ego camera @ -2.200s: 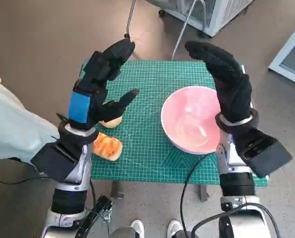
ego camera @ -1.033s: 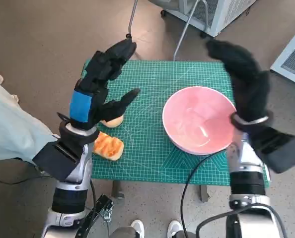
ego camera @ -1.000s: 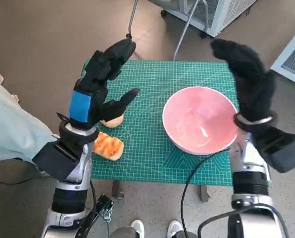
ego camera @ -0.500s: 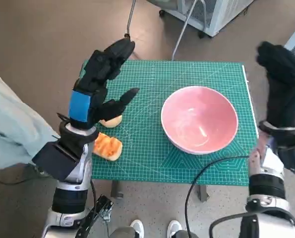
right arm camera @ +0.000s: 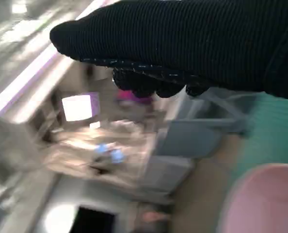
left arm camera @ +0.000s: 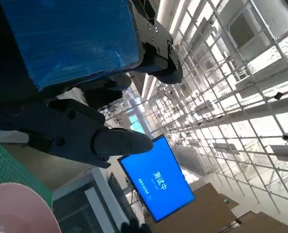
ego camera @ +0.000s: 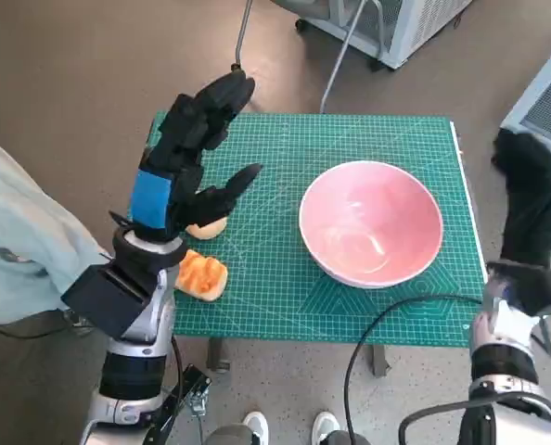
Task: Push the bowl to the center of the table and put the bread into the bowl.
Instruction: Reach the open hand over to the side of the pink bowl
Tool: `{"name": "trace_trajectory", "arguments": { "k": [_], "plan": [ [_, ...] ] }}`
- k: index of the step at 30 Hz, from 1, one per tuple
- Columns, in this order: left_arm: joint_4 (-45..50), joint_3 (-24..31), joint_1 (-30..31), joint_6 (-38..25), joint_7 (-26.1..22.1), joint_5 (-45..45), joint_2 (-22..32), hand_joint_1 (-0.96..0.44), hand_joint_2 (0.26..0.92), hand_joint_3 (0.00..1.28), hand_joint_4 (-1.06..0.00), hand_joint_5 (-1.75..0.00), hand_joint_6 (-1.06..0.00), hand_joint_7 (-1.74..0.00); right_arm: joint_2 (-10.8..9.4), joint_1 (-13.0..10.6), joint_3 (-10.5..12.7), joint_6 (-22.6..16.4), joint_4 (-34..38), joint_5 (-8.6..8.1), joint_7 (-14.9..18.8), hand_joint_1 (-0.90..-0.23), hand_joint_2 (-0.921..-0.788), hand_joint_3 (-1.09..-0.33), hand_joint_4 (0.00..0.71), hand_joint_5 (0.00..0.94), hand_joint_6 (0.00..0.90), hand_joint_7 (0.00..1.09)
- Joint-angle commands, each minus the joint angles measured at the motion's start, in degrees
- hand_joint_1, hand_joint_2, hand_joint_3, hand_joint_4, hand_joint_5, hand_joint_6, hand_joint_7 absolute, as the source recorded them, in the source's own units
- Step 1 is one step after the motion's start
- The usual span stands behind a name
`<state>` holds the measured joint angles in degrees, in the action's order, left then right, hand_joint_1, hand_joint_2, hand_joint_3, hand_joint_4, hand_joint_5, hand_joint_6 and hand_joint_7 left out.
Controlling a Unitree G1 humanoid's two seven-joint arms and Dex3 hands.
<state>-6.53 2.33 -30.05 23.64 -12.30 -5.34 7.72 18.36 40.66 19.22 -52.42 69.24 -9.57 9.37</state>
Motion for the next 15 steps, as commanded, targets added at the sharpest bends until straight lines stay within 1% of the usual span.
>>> {"name": "trace_trajectory", "arguments": {
  "k": [1, 6, 8, 11, 13, 15],
  "plan": [
    [-0.06, 0.16, 0.47, -0.86, -0.61, -0.91, 0.16, -0.25, 0.921, 0.26, -0.48, -0.01, -0.33, -0.44, -1.39, -2.17, 0.21, 3.31, 2.57, 0.48, -1.92, -0.559, -0.921, -0.875, 0.215, 0.0, -0.001, 0.67],
    [0.33, 0.35, 0.63, -1.35, -0.99, -1.19, 0.39, -0.25, 0.921, 0.26, -0.48, -0.01, -0.33, -0.44, -3.78, -2.45, -0.09, 4.98, 3.03, 0.98, -3.6, -0.528, -0.921, -0.887, 0.216, 0.001, 0.0, 0.64],
    [0.39, 0.46, 0.69, -1.45, -1.16, -1.34, 0.53, -0.25, 0.921, 0.26, -0.48, -0.01, -0.33, -0.44, -4.71, -2.37, 0.22, 5.73, 3.24, 0.64, -3.72, -0.509, -0.921, -0.9, 0.219, 0.003, 0.003, 0.64],
    [0.56, 0.57, 0.79, -1.67, -1.36, -1.49, 0.81, -0.25, 0.921, 0.26, -0.48, -0.01, -0.32, -0.44, -6.45, -1.91, 1.52, 7.54, 3.9, -0.97, -2.85, -0.489, -0.921, -0.911, 0.223, 0.004, 0.017, 0.64],
    [0.59, 0.66, 0.81, -1.73, -1.51, -1.63, 1.01, -0.25, 0.921, 0.26, -0.48, -0.01, -0.32, -0.44, -7.12, -1.68, 2.0, 8.16, 4.06, -1.34, -2.65, -0.484, -0.921, -0.913, 0.226, 0.006, 0.026, 0.65],
    [0.79, 0.72, 0.93, -1.84, -1.61, -1.66, 1.29, -0.25, 0.921, 0.26, -0.48, -0.01, -0.32, -0.44, -8.26, -1.17, 2.66, 9.25, 4.3, -2.09, -2.43, -0.485, -0.921, -0.912, 0.227, 0.006, 0.031, 0.65]
  ]
}}
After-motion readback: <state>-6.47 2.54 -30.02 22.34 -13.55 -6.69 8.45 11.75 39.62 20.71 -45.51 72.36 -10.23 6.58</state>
